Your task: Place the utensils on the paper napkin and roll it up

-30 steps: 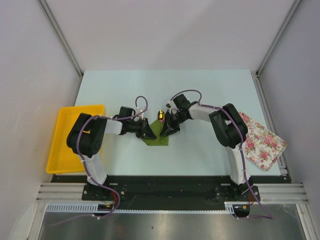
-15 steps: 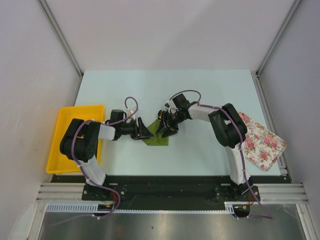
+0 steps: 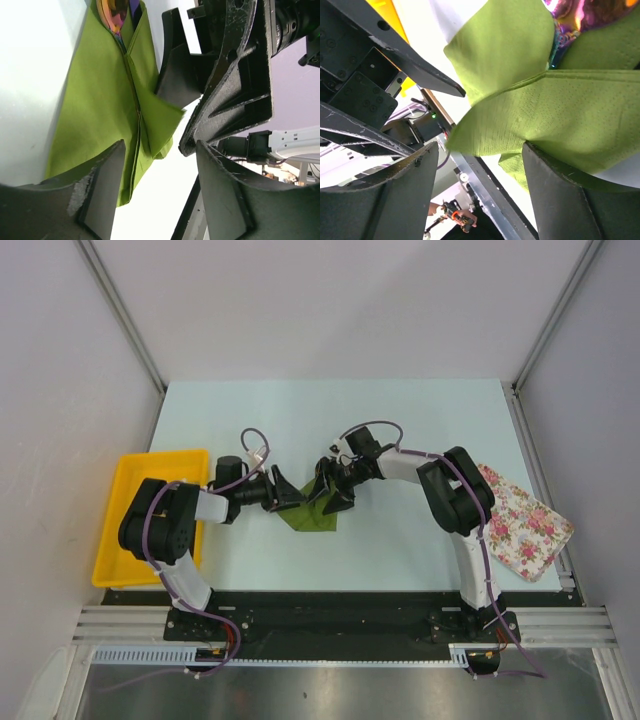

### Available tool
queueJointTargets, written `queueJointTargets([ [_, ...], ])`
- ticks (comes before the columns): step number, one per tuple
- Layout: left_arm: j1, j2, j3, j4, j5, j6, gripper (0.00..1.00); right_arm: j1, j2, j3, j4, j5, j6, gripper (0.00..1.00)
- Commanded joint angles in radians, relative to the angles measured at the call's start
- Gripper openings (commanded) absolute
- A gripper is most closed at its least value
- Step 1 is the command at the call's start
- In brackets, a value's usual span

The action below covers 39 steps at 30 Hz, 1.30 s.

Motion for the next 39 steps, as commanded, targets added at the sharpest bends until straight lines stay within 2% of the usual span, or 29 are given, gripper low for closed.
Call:
queueJointTargets([
  [1,0.007,-0.035,0.003,0.053,-0.004,-0.016,0.66,-0.001,0.022,-0.016,0.088,-0.016,0.049,0.73],
  [4,0.007,-0.037,-0.006,0.051,-0.018,-0.019,0.66,-0.003,0.03,-0.023,0.123,-0.044,0.077,0.73],
  [7,0.01,-0.042,-0.013,0.087,-0.027,-0.051,0.66,-0.004,0.036,-0.023,0.125,-0.047,0.08,0.68],
  [11,0.01,-0.063,-0.006,0.104,-0.024,-0.068,0.6,-0.009,0.041,-0.022,0.108,-0.03,0.063,0.65],
  [17,-0.003,-0.072,0.013,0.076,-0.004,-0.076,0.37,-0.012,0.053,-0.023,0.097,-0.021,0.055,0.62],
  [18,-0.009,-0.062,0.02,0.058,0.0,-0.075,0.31,-0.014,0.053,-0.025,0.098,-0.019,0.051,0.62],
  [21,-0.043,-0.023,0.069,-0.072,-0.015,-0.007,0.25,-0.012,0.056,-0.029,0.109,-0.021,0.057,0.61],
  [31,-0.072,0.113,0.164,-0.203,-0.091,0.056,0.13,-0.018,0.061,-0.016,0.114,-0.016,0.051,0.61],
  [39,-0.072,0.181,0.227,-0.455,-0.236,0.188,0.0,-0.017,-0.017,0.067,0.019,0.039,-0.014,0.6],
])
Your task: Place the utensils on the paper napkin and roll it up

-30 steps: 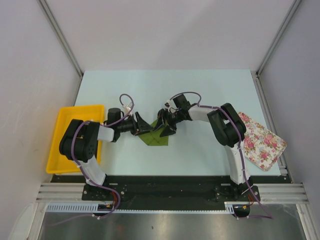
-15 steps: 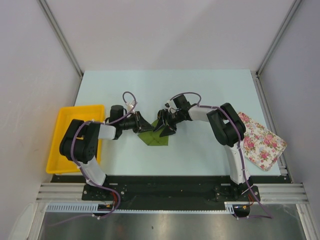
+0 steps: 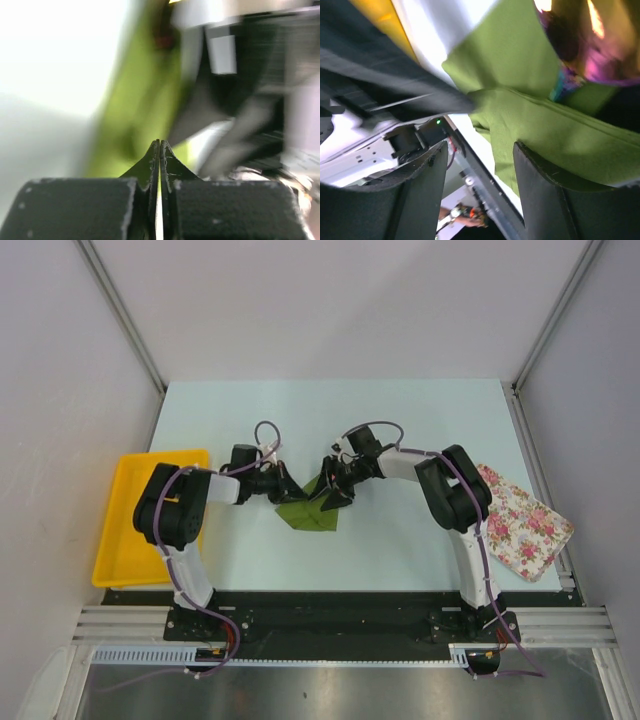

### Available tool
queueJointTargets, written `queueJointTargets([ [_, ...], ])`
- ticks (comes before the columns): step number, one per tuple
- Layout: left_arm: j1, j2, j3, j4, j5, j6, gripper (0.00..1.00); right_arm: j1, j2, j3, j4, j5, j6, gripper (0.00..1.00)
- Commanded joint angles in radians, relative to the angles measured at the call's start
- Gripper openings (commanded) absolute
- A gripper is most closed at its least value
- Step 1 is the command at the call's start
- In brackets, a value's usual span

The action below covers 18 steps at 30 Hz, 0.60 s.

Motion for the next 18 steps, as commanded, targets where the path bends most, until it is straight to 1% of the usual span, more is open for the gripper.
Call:
queueJointTargets([
  [1,-0.017,0.073,0.016,-0.206,-0.165,0.135,0.0,0.007,-0.054,0.069,-0.053,0.072,-0.073,0.6],
  [3,-0.017,0.07,0.016,-0.213,-0.168,0.141,0.0,0.012,-0.049,0.072,-0.054,0.08,-0.087,0.61],
  [4,-0.013,0.068,0.007,-0.197,-0.135,0.129,0.0,0.013,-0.037,0.074,-0.068,0.08,-0.093,0.6],
  [7,-0.005,0.026,-0.041,-0.075,-0.074,0.068,0.13,0.015,-0.008,0.068,-0.077,0.06,-0.088,0.59],
  [8,-0.003,0.006,-0.05,-0.038,-0.074,0.061,0.14,0.013,-0.006,0.065,-0.074,0.046,-0.085,0.59],
  [11,0.0,0.008,-0.044,-0.071,-0.093,0.075,0.07,0.001,-0.029,0.061,-0.061,0.029,-0.093,0.59],
  [14,0.004,0.012,-0.051,-0.073,-0.094,0.077,0.05,-0.013,-0.067,0.063,-0.05,0.005,-0.107,0.55],
  [17,0.004,-0.007,-0.061,-0.062,-0.1,0.08,0.04,-0.023,-0.106,0.052,-0.057,-0.009,-0.127,0.46],
  [18,0.004,-0.013,-0.061,-0.065,-0.102,0.081,0.04,-0.025,-0.113,0.048,-0.066,-0.008,-0.131,0.45],
])
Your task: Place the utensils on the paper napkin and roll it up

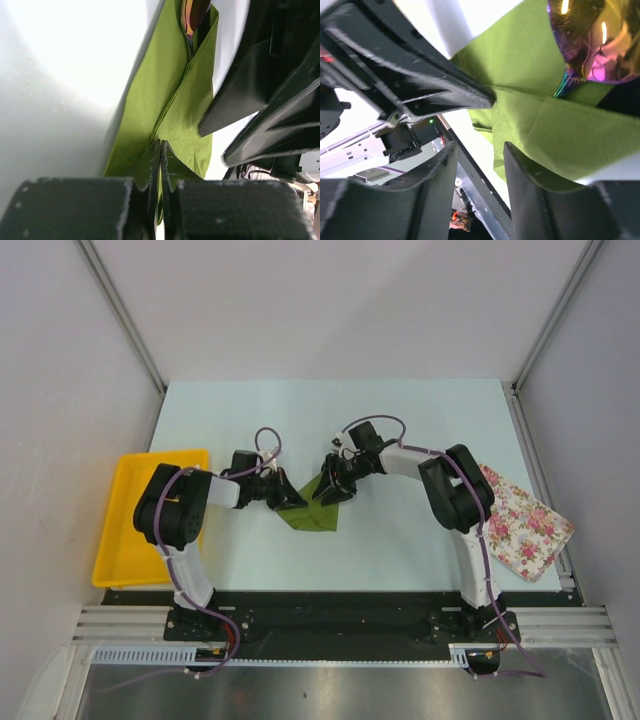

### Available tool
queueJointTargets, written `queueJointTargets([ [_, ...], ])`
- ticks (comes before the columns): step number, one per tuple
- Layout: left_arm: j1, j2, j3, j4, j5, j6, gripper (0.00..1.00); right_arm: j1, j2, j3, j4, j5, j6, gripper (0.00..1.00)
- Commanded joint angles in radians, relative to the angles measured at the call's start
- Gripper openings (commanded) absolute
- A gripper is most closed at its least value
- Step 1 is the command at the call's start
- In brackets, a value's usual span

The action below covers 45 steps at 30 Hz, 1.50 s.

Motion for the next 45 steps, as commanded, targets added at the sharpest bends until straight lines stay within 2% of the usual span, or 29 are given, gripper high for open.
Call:
queueJointTargets([
  [1,0.008,-0.04,-0.029,-0.029,-0.044,0.037,0.04,-0.02,-0.108,-0.011,-0.016,-0.038,-0.044,0.45],
  [6,0.01,-0.05,-0.026,-0.032,-0.042,0.043,0.04,-0.028,-0.091,-0.028,-0.062,0.012,-0.107,0.37],
  [14,0.008,-0.049,-0.029,-0.042,-0.047,0.052,0.03,0.004,-0.063,0.041,-0.078,0.172,-0.099,0.15],
  [16,0.008,-0.049,-0.031,-0.041,-0.045,0.055,0.03,0.015,-0.056,0.057,-0.081,0.201,-0.098,0.14],
  [17,0.01,-0.047,-0.029,-0.042,-0.045,0.058,0.03,0.017,-0.047,0.061,-0.081,0.21,-0.098,0.08],
  [20,0.01,-0.049,-0.028,-0.042,-0.049,0.06,0.03,0.026,-0.031,0.077,-0.101,0.28,-0.111,0.0],
  [30,0.016,-0.086,-0.043,-0.012,-0.035,0.049,0.05,0.061,0.068,0.104,-0.222,0.376,-0.193,0.0],
  [33,0.011,-0.155,-0.055,0.06,0.014,0.046,0.16,0.063,0.082,0.104,-0.24,0.371,-0.21,0.0],
  [34,0.007,-0.171,-0.06,0.083,0.045,0.044,0.23,0.064,0.087,0.104,-0.242,0.365,-0.213,0.0],
  [37,-0.018,-0.218,-0.058,0.096,0.097,0.046,0.33,0.064,0.087,0.103,-0.243,0.345,-0.223,0.0],
  [40,-0.062,-0.227,-0.058,0.102,0.105,0.047,0.33,0.063,0.084,0.103,-0.236,0.325,-0.237,0.0],
  [45,-0.108,-0.161,-0.06,0.134,0.07,0.001,0.26,0.058,0.082,0.101,-0.231,0.313,-0.242,0.0],
])
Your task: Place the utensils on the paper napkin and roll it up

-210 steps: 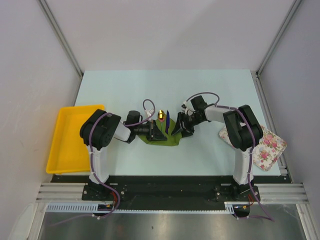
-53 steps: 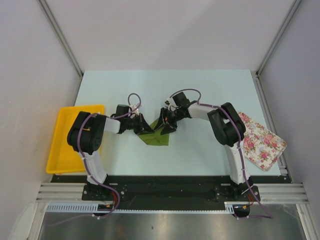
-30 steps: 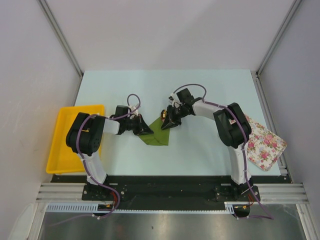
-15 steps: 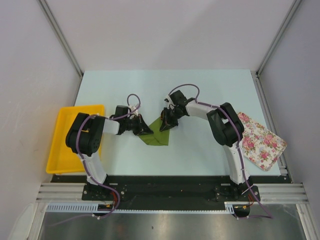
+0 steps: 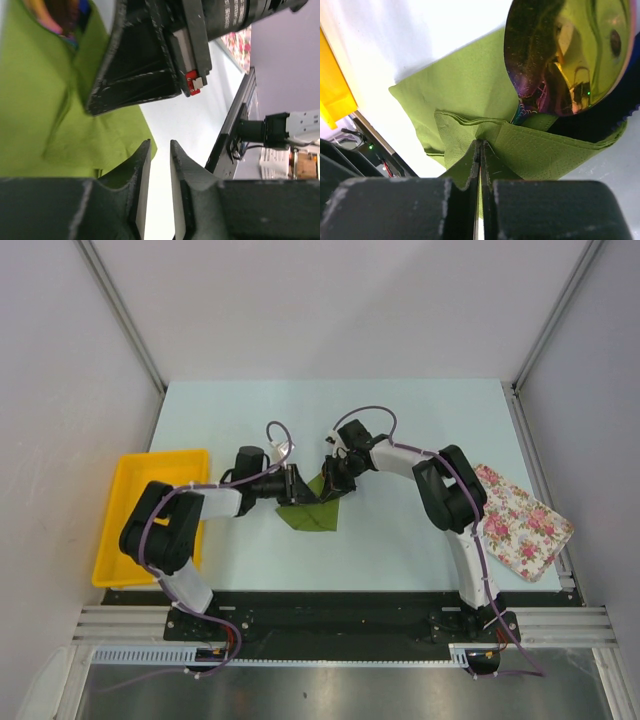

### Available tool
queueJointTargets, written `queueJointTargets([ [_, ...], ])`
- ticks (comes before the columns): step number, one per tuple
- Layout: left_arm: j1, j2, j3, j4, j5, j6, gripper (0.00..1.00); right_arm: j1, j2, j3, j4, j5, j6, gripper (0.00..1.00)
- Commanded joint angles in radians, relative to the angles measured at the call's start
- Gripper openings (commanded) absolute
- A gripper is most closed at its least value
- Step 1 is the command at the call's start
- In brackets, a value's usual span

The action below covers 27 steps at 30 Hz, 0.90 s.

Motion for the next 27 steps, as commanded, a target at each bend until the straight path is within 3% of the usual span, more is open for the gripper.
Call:
queueJointTargets([
  [1,-0.029,0.051,0.0,0.06,0.002,-0.027,0.23,0.003,0.05,-0.009,-0.066,0.032,-0.047,0.0],
  [5,-0.048,0.106,0.02,0.054,-0.039,-0.018,0.18,0.002,0.05,-0.001,-0.061,0.029,-0.049,0.0],
  [15,-0.04,0.264,0.045,-0.172,-0.195,0.078,0.0,0.0,0.031,0.037,-0.05,-0.005,-0.04,0.04],
  [19,-0.031,0.257,0.048,-0.199,-0.223,0.09,0.0,-0.006,-0.033,0.058,-0.051,-0.013,-0.023,0.16],
  [27,-0.031,0.22,0.039,-0.175,-0.219,0.064,0.0,0.0,-0.105,0.04,-0.086,0.047,-0.036,0.13],
])
